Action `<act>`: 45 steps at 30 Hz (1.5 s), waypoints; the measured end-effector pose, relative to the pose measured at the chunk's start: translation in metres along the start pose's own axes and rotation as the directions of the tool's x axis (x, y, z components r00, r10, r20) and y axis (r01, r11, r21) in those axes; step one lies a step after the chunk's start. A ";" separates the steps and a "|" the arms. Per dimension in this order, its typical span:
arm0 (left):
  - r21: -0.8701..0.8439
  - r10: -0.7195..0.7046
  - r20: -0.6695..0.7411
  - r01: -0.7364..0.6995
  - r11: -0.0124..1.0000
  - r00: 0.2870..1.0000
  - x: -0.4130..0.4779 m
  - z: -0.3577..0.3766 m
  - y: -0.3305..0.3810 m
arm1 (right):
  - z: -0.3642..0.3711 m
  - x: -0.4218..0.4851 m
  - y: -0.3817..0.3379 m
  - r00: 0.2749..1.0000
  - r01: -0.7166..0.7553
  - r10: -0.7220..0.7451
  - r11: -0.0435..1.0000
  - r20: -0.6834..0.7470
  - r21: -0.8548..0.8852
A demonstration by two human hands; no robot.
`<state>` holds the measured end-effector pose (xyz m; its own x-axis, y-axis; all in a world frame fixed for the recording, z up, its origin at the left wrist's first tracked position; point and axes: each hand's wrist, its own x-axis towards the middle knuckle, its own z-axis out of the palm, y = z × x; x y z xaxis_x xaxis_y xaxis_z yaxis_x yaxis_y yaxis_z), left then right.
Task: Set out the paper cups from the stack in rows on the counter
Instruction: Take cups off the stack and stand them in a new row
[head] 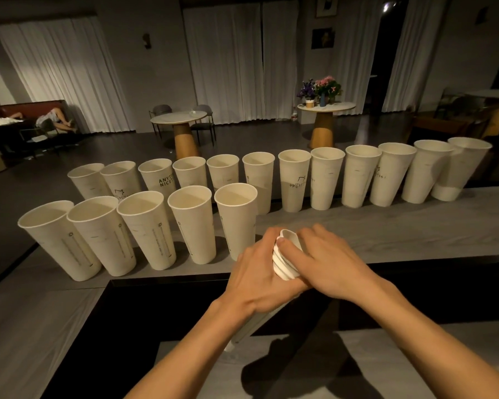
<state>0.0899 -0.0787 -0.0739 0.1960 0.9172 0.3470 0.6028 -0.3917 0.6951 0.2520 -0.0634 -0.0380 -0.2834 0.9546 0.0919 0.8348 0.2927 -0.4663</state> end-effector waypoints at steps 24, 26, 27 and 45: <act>-0.280 -0.111 0.095 0.134 0.951 0.989 0.009 -0.004 -0.027 | 0.004 0.016 0.028 0.995 0.041 0.070 0.383 -0.073 0.923; -0.314 -0.120 0.095 0.144 0.938 0.988 0.008 -0.003 -0.033 | 0.012 0.016 0.030 1.000 0.015 -0.022 0.469 -0.006 0.883; -0.322 -0.126 0.100 0.152 0.934 0.987 0.008 -0.003 -0.036 | 0.016 0.016 0.031 0.997 0.014 -0.069 0.527 0.026 0.850; -0.249 -0.231 0.168 0.268 0.931 0.958 0.002 0.003 -0.078 | 0.013 0.097 0.032 0.954 0.128 0.061 0.801 -0.293 0.585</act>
<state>0.0458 -0.0458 -0.1294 0.1786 0.9817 0.0664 0.4210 -0.1373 0.8966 0.2449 0.0379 -0.0555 -0.0809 0.9449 0.3172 0.3565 0.3247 -0.8761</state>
